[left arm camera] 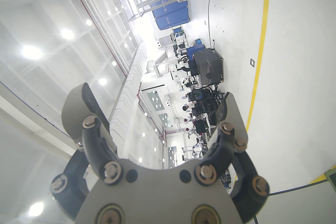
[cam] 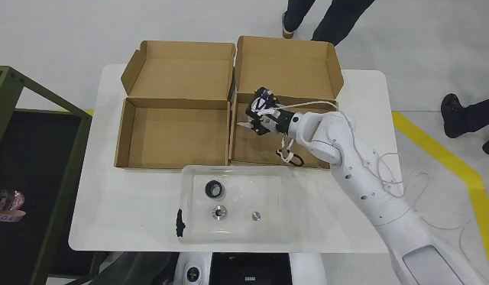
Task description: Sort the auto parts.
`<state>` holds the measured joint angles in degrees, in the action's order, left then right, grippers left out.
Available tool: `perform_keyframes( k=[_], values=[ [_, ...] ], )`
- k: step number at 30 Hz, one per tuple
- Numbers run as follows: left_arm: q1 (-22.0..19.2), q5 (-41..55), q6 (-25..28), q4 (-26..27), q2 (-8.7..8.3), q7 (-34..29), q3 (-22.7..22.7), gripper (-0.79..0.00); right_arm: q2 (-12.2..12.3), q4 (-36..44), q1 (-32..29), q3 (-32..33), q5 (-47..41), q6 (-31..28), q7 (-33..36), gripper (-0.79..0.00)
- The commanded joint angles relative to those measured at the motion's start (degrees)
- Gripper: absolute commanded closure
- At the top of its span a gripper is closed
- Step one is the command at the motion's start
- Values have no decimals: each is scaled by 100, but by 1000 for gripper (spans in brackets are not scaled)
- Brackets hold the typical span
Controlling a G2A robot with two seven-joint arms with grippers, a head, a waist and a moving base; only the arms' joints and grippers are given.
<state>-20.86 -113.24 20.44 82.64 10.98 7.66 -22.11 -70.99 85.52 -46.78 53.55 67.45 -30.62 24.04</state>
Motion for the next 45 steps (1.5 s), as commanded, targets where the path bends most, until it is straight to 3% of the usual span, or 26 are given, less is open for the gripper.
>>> perform_keyframes(
  k=[1, 4, 8, 15, 22, 45],
  values=[
    [0, 0, 0, 0, 0, 0, 0, -785, 37, 258, -120, 105, 51, -46, 12, -622],
    [0, 0, 0, 0, 0, 0, 0, -785, 93, 662, -339, 259, 108, -128, 29, -610],
    [0, 0, 0, 0, 0, 0, 0, -785, 170, 1253, -648, 445, 186, -292, 124, -668],
    [0, 0, 0, 0, 0, 0, 0, -785, 315, 2119, -1323, 739, 221, -738, 357, -653],
    [0, 0, 0, 0, 0, 0, 0, -785, 438, 2756, -2063, 926, 497, -883, 530, -773],
    [0, 0, 0, 0, 0, 0, 0, -785, 731, 3535, -3659, 999, 1756, -1531, 328, -767]
  ],
)
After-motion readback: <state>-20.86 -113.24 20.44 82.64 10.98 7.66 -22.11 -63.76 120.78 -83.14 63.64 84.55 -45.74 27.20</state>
